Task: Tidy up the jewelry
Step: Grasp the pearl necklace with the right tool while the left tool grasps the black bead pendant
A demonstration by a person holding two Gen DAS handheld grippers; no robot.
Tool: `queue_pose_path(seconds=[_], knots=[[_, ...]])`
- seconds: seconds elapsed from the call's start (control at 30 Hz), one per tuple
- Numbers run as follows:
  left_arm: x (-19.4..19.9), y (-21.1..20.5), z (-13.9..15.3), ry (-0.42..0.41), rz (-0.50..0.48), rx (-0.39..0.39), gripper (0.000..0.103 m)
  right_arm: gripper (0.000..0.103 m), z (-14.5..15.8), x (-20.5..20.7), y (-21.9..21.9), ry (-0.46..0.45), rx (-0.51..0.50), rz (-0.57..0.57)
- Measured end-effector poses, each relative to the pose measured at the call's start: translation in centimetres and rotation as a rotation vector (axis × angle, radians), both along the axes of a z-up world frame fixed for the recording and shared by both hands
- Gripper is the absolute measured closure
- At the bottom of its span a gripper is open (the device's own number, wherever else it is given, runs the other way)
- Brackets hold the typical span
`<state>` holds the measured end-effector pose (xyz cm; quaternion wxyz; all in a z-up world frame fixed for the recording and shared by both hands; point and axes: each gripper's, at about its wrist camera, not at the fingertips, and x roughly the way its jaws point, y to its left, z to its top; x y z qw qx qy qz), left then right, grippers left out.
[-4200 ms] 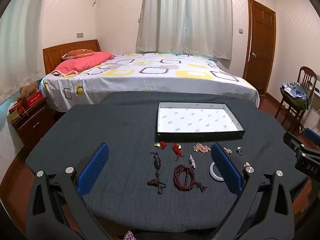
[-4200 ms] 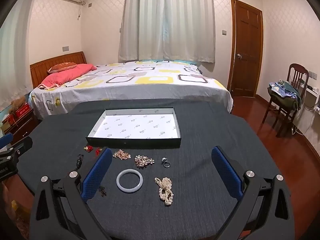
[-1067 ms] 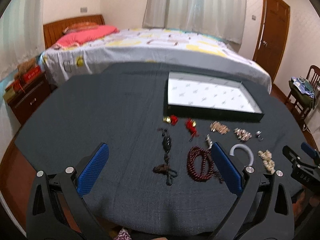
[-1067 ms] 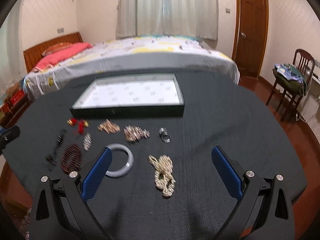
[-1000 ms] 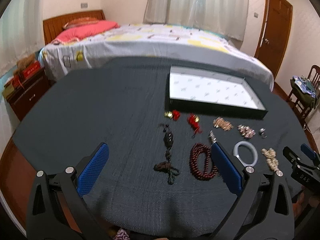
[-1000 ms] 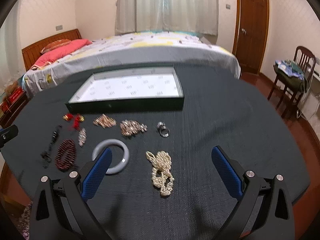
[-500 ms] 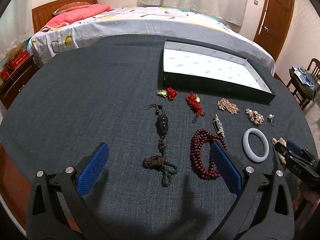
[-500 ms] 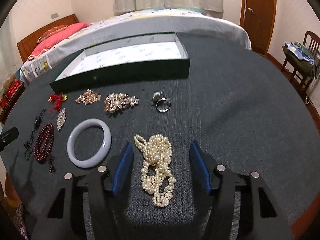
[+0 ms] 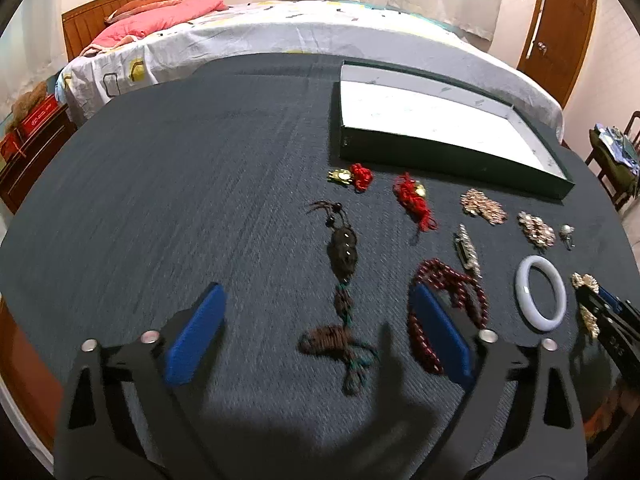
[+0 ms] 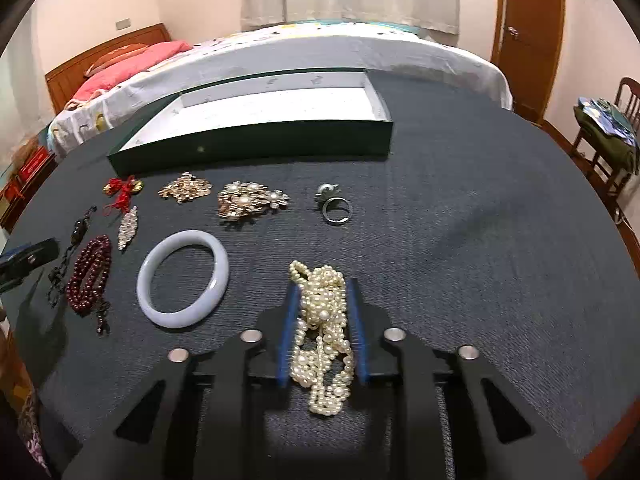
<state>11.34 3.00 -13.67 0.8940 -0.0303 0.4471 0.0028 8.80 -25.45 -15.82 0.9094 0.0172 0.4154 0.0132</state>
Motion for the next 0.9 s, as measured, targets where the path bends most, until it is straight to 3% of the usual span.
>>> queue_pose_path(seconds=[0.27, 0.5, 0.7, 0.77, 0.9], knots=[[2.2, 0.5, -1.5, 0.062, 0.009, 0.004, 0.034, 0.084, 0.1, 0.8, 0.0, 0.004, 0.027, 0.002], [3.3, 0.1, -1.4, 0.052, -0.016, 0.012, 0.045, 0.084, 0.1, 1.4, -0.1, 0.006, 0.039, 0.005], [3.3, -0.3, -1.3, 0.038, -0.038, 0.025, 0.07, 0.084, 0.1, 1.5, -0.2, 0.003, 0.043, 0.004], [3.2, -0.1, -1.2, 0.035, -0.042, 0.007, 0.083, 0.084, 0.1, 1.4, -0.2, 0.002, 0.042, 0.003], [3.1, -0.1, -1.2, 0.03, -0.048, -0.004, 0.086, 0.084, 0.3, 1.5, -0.2, -0.001, 0.043, 0.001]])
